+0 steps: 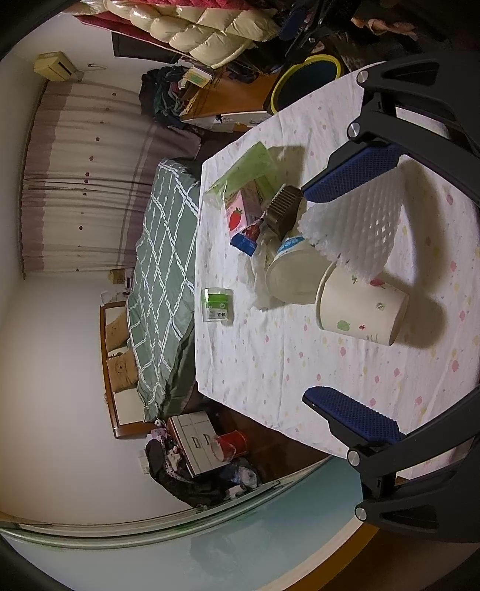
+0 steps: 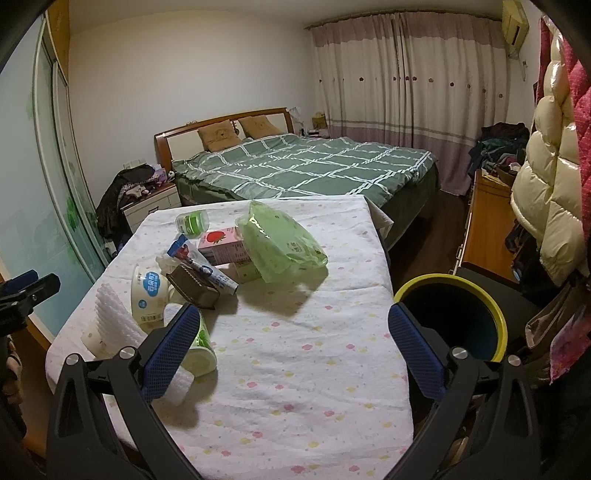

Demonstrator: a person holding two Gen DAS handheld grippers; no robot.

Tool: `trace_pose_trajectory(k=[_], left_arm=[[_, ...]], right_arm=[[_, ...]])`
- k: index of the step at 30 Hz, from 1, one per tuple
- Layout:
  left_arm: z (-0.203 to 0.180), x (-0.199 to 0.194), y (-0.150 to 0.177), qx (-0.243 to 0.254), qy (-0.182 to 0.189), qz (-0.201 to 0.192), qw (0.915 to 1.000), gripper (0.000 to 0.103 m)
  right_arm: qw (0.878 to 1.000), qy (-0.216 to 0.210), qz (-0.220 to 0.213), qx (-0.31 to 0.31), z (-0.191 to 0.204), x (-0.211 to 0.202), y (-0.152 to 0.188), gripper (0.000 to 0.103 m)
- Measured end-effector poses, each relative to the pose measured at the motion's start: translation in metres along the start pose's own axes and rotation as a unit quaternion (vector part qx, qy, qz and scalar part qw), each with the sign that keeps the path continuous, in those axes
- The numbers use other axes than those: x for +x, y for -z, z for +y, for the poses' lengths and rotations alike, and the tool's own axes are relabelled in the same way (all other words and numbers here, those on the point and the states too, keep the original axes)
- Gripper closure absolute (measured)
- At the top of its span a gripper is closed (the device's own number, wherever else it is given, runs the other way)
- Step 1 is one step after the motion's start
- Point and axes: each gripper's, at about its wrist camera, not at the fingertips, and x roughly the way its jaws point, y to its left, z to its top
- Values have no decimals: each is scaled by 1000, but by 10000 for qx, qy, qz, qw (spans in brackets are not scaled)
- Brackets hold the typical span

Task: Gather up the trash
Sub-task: 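Grasp the green plastic bag with the right gripper and lift it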

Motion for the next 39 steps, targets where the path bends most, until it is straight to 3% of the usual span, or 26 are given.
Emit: trace_pose_trajectory(k=[11,21,29,39], left_arm=[[-2,10,-5,-53,201,14,9998,5],[2,30,-12,10,116,115,9999,5],[3,44,-17,97,109,105,9998,5],[0,67,-19,156,198,247,9994,5]], right_arm=[[9992,-113,115,-367,17,57,-33,6],[9953,-155,578,-759,34,152,-58,6],[9916,-188,948,-858,37,207,-65,13],[9905,-409,1168,-600,23,220,-63,61]])
